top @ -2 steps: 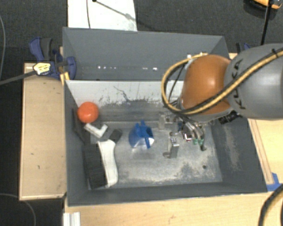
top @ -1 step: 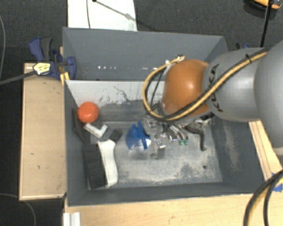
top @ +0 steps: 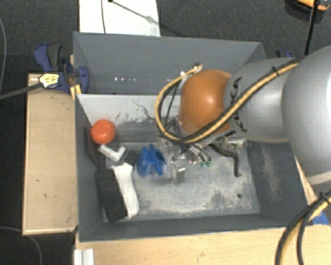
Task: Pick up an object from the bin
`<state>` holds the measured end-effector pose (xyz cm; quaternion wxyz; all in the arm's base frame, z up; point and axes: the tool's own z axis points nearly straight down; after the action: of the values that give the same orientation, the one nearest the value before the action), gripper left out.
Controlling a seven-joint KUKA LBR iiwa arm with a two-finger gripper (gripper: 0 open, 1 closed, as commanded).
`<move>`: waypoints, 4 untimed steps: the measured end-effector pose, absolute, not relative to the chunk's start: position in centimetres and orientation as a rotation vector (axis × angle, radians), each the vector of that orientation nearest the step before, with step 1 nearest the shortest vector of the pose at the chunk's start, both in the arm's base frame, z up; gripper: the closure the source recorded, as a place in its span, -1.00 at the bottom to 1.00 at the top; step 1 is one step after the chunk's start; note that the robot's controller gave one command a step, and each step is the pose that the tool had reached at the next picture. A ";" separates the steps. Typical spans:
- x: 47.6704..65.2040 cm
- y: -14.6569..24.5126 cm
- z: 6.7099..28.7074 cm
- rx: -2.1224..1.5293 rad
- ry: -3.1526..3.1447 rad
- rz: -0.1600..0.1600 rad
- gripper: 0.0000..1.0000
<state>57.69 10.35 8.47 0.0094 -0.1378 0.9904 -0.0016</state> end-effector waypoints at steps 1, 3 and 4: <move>58.5 12.7 7.6 -0.386 3.099 0.001 -1.00; 56.7 19.4 8.0 -0.340 3.081 0.002 1.00; 56.7 19.4 8.0 -0.340 3.081 0.002 1.00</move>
Offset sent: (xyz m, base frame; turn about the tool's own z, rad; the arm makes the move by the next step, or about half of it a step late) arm -0.0239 0.0768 -0.0147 0.5447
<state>56.67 19.44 7.99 0.0209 -0.1096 0.9938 0.0007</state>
